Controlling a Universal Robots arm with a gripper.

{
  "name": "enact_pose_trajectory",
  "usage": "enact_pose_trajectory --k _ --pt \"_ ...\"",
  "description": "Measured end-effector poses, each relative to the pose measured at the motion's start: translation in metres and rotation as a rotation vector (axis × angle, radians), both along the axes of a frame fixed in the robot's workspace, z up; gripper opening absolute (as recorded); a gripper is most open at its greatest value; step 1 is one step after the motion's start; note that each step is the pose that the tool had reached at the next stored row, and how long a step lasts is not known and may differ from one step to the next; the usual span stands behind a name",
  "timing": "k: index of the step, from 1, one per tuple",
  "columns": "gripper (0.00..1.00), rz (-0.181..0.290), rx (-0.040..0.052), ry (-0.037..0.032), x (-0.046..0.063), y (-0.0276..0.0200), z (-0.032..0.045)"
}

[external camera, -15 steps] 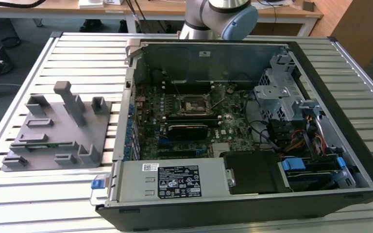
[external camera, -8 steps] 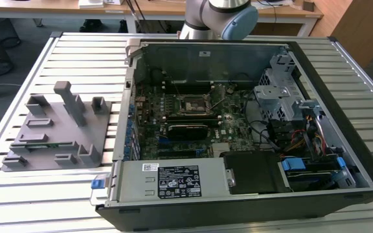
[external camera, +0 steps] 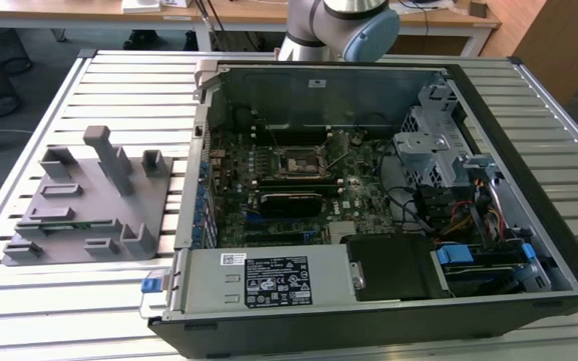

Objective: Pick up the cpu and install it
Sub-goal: 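Pick up the cpu and move it towards the insertion slot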

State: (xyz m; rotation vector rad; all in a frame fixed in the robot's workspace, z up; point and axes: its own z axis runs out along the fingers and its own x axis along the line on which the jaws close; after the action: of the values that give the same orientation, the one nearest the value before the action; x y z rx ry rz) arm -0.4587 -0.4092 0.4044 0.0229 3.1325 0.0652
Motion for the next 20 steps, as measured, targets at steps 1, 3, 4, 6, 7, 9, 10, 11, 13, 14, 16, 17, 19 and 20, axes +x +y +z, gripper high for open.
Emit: enact_pose_trajectory --k 1,3,4,6,7,9,10,11,13,14,16,17,19,20 --pt "0.54 0.000 0.0001 -0.0002 0.000 0.0000 0.0008" --pt "0.54 0.000 0.0001 -0.0003 0.000 0.0000 0.0009" --pt "0.54 0.000 0.0001 -0.0002 0.000 0.0000 0.0009" --pt "0.54 0.000 -0.0001 0.0000 0.000 0.0000 0.0011" --pt "0.54 0.000 0.0000 0.0000 0.000 0.0000 0.0011" --pt "0.54 0.000 -0.0002 0.0003 0.001 0.0001 0.0013" --pt "0.54 0.000 -0.0001 0.0001 0.002 0.0000 0.0012" --pt "0.54 0.000 0.0000 0.0000 0.002 0.0000 0.0011" --pt "0.54 0.000 0.0000 0.0000 0.004 0.0000 0.0011" --pt "0.54 0.000 0.0000 -0.0001 0.006 0.0000 0.0011" --pt "0.54 0.000 0.0000 0.0000 0.008 0.0000 0.0011" --pt "0.54 0.000 0.0000 0.0000 0.009 0.0000 0.0011" --pt "0.54 0.000 0.0000 0.0000 0.012 0.0000 0.0011" --pt "0.54 0.000 0.0000 0.0000 0.014 0.0000 0.0011"
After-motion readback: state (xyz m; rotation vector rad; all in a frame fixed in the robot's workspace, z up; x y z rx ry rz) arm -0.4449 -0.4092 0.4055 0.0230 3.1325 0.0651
